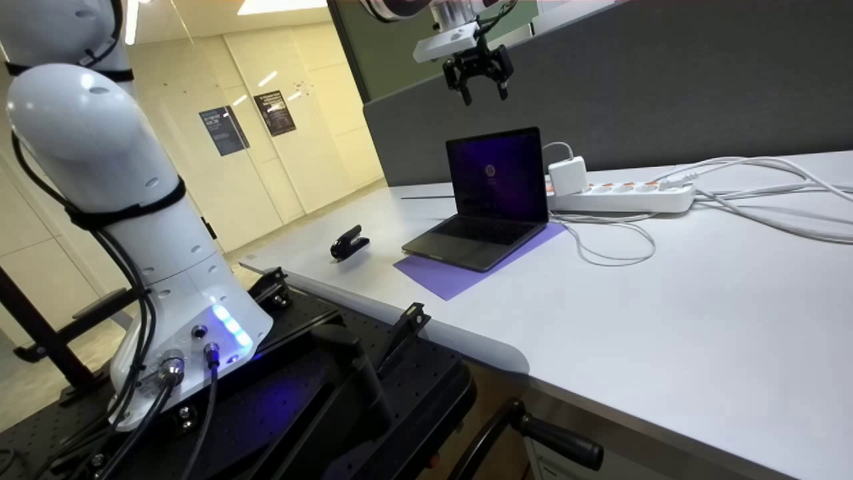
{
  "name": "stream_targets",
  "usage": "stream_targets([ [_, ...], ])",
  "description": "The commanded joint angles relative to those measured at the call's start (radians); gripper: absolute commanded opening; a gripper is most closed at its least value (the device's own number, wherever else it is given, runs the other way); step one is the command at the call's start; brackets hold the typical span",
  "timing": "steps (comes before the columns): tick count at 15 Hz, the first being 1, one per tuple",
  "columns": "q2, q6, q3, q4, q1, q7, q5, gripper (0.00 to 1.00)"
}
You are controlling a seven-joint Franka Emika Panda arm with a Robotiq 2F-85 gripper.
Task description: Close the laptop.
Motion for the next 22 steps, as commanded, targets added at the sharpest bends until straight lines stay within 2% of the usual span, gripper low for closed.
stream_targets([
  [1, 0.081, -0.025, 0.032, 0.106, -0.021, 0.167, -0.075, 1.00],
  [6, 0.146, -0.025, 0.043, 0.171, -0.015, 0.301, -0.156, 1.00],
  [10, 0.190, -0.033, 0.044, 0.212, -0.016, 0.356, -0.197, 1.00],
  [13, 0.221, -0.058, 0.049, 0.237, -0.020, 0.360, -0.215, 1.00],
  [16, 0.227, -0.132, 0.062, 0.243, -0.024, 0.347, -0.218, 1.00],
  [17, 0.214, -0.072, 0.069, 0.204, -0.029, 0.322, -0.212, 1.00],
  [22, 0.220, -0.103, 0.069, 0.211, -0.024, 0.321, -0.222, 1.00],
])
